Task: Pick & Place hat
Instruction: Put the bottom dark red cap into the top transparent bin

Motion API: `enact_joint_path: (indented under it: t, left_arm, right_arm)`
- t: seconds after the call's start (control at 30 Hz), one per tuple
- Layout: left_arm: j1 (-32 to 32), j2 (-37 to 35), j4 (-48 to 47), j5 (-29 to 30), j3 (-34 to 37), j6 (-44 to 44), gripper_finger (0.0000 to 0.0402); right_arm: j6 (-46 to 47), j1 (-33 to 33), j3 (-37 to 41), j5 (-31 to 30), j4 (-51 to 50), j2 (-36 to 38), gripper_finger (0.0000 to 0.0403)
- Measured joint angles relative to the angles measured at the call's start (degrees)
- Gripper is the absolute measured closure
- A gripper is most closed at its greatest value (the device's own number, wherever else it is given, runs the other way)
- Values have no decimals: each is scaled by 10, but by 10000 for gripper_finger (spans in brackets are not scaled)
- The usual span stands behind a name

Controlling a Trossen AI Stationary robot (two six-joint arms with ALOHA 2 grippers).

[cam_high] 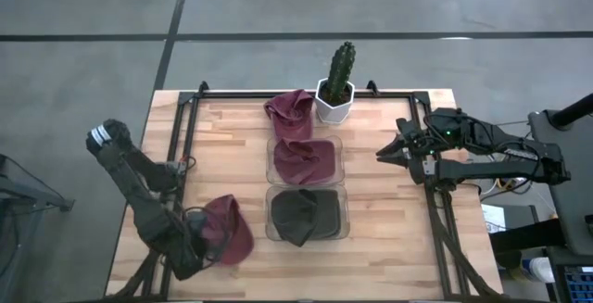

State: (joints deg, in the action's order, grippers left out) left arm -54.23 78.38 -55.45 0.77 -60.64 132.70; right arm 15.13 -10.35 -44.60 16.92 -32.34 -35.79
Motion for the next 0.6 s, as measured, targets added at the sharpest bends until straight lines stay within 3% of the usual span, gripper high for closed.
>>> enact_joint_path:
  t: [0.33, 0.6]
  left_arm:
    - [2, 36, 5, 5, 0, -108, 354]
    - [1, 31, 5, 3, 0, -54, 354]
  right_arm:
    - [-4, 0, 0, 1, 0, 0, 325]
    - [-3, 0, -1, 1, 0, 0, 334]
